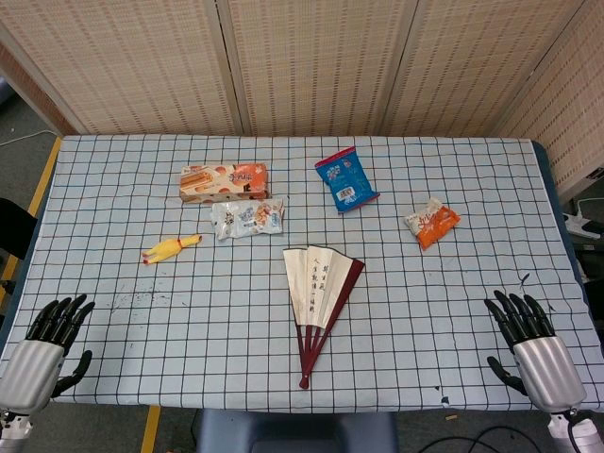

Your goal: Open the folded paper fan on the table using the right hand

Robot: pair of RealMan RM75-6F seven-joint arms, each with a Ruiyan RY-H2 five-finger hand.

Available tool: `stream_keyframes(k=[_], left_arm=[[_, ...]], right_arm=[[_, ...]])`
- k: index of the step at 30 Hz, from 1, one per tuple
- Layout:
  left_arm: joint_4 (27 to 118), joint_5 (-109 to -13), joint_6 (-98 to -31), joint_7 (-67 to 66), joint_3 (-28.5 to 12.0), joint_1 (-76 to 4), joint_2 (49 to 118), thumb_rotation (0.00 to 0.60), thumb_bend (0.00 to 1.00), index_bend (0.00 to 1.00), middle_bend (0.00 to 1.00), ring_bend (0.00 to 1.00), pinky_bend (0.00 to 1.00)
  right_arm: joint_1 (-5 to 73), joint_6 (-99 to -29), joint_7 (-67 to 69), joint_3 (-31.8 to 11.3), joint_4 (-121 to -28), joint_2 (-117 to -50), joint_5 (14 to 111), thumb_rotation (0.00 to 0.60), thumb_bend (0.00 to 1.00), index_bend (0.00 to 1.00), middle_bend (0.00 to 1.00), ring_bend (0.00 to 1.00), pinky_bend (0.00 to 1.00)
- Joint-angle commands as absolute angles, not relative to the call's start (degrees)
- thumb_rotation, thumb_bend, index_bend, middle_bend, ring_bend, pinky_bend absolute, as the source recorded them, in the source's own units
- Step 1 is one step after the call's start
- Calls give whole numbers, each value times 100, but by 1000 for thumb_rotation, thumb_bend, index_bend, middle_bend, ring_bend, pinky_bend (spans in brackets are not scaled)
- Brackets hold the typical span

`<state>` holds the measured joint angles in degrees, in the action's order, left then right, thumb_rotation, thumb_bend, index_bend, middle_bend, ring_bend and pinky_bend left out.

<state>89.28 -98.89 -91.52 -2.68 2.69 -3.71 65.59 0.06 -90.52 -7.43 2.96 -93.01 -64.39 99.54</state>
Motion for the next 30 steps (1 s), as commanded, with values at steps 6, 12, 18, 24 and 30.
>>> stream_keyframes(k=[6,12,18,24,30], left_arm=[[8875,-9959,-9178,-239,248,-407,6638,600,463,0,0,0,83],[8931,-9918,-9080,-140,170,-521,6626,600,465,0,0,0,83],[8884,-9852,-9049,-32,193,-510,6594,600,465,0,0,0,83],[8845,-9776,-9057,37,199,-477,6553,600,464,0,0,0,84],[8747,-9739,-9115,137,214,-423,6541,600,466,0,0,0,83]], right_arm=[[367,-8567,-844,220,-9157,-6743,10069,600,191,0,0,0,0],[1455,-7169,-1326,-164,-8989,-7586,10093,600,191,70,0,0,0],[2236,-6484,-1480,-397,-8061,-8972,10097,600,192,271,0,0,0],[2548,-6584,-1352,-426,-6874,-10109,10123,600,192,381,0,0,0],[2716,-6638,-1181,-409,-6018,-10687,10010,600,191,387,0,0,0]])
